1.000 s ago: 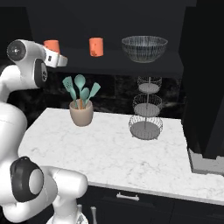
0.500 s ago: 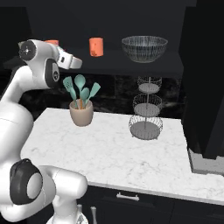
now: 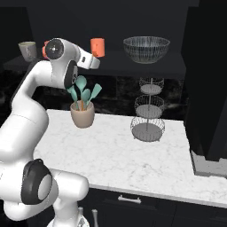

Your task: Gather all objects into one cabinet and sort the glasses and bowls to opposite sides.

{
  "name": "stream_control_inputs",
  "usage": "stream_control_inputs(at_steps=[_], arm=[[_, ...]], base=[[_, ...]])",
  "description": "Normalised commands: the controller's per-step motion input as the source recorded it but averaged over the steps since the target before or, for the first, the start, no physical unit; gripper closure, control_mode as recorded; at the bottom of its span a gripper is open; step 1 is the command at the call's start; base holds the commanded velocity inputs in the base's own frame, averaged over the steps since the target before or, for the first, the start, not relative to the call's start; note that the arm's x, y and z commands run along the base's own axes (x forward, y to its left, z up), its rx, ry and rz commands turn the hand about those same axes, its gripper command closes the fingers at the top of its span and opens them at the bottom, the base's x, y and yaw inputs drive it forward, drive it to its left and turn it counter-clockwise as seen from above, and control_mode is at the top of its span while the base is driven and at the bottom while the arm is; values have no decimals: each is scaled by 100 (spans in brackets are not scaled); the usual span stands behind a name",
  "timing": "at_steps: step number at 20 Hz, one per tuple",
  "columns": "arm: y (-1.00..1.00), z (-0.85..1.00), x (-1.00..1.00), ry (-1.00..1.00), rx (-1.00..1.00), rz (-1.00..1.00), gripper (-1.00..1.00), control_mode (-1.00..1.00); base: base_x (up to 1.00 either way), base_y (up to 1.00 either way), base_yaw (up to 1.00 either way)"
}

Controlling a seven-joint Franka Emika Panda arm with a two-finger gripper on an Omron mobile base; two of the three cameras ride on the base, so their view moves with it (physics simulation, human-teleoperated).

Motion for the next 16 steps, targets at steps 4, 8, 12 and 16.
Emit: stream_control_inputs(at_steps=[4,8,12,16], arm=[[-21,1,0,0,0,7,-100,-100],[0,0,0,0,-6,0,-100,-100],[0,0,0,-3,-9,2,-100,-100],[0,0,0,0,-9,1,-100,-100]], base=[[0,0,0],[0,0,0],[0,0,0],[0,0,0]])
